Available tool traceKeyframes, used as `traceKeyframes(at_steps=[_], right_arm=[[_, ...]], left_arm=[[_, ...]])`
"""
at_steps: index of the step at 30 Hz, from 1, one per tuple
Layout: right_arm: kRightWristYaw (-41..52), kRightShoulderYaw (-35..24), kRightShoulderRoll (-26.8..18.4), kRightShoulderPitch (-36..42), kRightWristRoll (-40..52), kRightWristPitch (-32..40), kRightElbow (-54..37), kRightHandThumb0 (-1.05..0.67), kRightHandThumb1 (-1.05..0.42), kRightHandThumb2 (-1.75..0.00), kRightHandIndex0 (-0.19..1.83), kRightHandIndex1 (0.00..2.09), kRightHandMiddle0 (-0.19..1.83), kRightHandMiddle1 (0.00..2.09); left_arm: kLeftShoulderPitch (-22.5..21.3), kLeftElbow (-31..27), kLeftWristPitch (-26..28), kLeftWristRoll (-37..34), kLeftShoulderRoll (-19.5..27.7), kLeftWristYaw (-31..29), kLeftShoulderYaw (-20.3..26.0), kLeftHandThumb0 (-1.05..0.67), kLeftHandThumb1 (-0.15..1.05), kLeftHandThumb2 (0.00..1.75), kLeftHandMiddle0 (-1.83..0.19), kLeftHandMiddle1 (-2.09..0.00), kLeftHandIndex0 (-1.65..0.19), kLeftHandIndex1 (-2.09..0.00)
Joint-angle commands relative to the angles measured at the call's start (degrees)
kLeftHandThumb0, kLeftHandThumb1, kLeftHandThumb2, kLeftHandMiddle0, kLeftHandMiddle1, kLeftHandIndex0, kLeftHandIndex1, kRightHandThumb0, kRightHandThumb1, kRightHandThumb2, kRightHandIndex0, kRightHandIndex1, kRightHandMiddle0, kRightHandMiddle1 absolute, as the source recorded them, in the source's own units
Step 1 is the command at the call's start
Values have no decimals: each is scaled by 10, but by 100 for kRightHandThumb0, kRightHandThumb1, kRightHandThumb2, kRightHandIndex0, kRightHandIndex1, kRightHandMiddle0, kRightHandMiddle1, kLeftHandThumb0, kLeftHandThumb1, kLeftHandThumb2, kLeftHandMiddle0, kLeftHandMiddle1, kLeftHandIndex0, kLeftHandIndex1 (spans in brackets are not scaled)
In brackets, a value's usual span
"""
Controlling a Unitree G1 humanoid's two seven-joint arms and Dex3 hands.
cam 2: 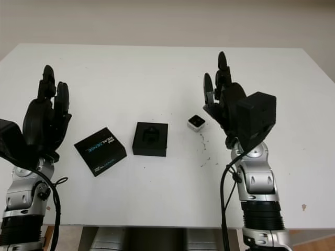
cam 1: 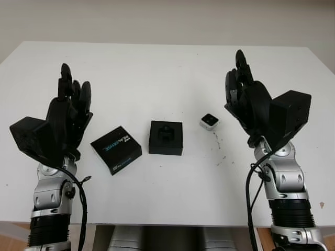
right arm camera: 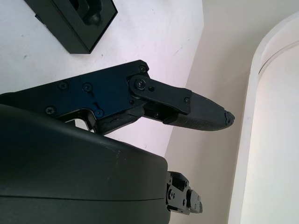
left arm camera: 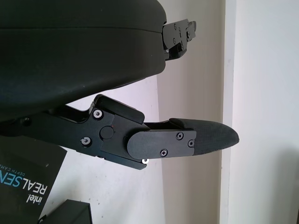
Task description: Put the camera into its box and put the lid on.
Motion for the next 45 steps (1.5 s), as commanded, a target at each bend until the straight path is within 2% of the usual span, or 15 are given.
traceKeyframes(at_steps=[1, 11, 13, 14, 15, 16, 17, 18, 19, 21, 25, 26, 31, 36, 45], right_arm=[[-2, -3, -1, 2, 2, 7, -17, -70, -105, -70, -19, 0, -19, 0], [6, -9, -8, -1, 4, -4, -7, -69, -105, -70, -19, 0, -19, 0], [1, -14, -15, -11, -1, 1, -3, -67, -105, -61, -18, 1, -18, 1], [-3, -17, -19, -17, -4, 3, -1, -66, -105, -50, -16, 2, -14, 3], [-5, -16, -33, -29, -17, -5, 10, -66, -105, -45, -14, 3, -13, 4], [-5, -16, -43, -37, -27, -12, 19, -63, -104, -26, 0, 10, 1, 13], [8, -15, -60, -51, -31, -18, 33, -62, -104, -19, 5, 12, 6, 17], [19, -14, -72, -62, -32, -22, 44, -56, -100, -12, 12, 16, 10, 28], [44, -5, -97, -77, -41, -37, 64, -50, -96, -8, 18, 17, 4, 53], [94, 26, -153, -112, -80, -78, 112, -41, -91, -4, 22, 19, 1, 70], [161, 97, -231, -184, -171, -190, 222, -35, -84, -3, 28, 21, 4, 76], [169, 110, -242, -199, -190, -208, 243, -37, -80, -4, 30, 20, 12, 63], [186, 172, -280, -268, -274, -312, 355, -35, -77, -5, 35, 13, 31, 26], [198, 206, -287, -307, -314, -349, 414, -35, -78, -5, 34, 10, 36, 16], [173, 258, -295, -341, -392, -400, 464, -30, -79, -6, 40, 10, 46, 11]], left_arm=[[-4, -9, -4, 0, 1, 0, 1, -78, 105, 43, 19, 0, 19, 0], [-4, -1, -9, 7, 0, -1, -5, -78, 105, 46, 19, 0, 19, 0], [-4, 0, -12, 7, 0, -1, -5, -78, 105, 46, 19, 0, 19, 0], [-4, 1, -13, 7, 1, -1, -5, -78, 105, 46, 19, 0, 19, 0], [-4, 1, -13, 5, 1, -2, -4, -78, 105, 47, 19, 0, 19, 0], [-4, 1, -13, 4, 1, -3, -3, -78, 105, 46, 19, 0, 19, 0], [-4, 1, -12, 2, 1, -4, -2, -78, 105, 46, 19, 0, 19, 0], [-4, 1, -11, 0, 2, -6, -1, -78, 105, 46, 19, 0, 19, 0], [-4, 1, -9, -2, 3, -8, 0, -78, 105, 46, 19, 0, 19, 0], [-3, 1, -9, -3, 4, -9, 2, -78, 105, 45, 19, 0, 19, 0], [-1, 2, -10, -1, 6, -10, 3, -77, 105, 46, 19, 0, 19, 0], [-1, 2, -8, -1, 6, -11, 4, -78, 105, 46, 19, 0, 19, 0], [5, -3, -4, 2, 6, -11, 1, -79, 105, 45, 19, 0, 19, 0], [10, -8, 0, 2, 7, -12, 0, -78, 105, 46, 19, 0, 19, 0], [6, -5, 4, -1, 8, -17, 1, -78, 105, 45, 19, 0, 19, 0]])
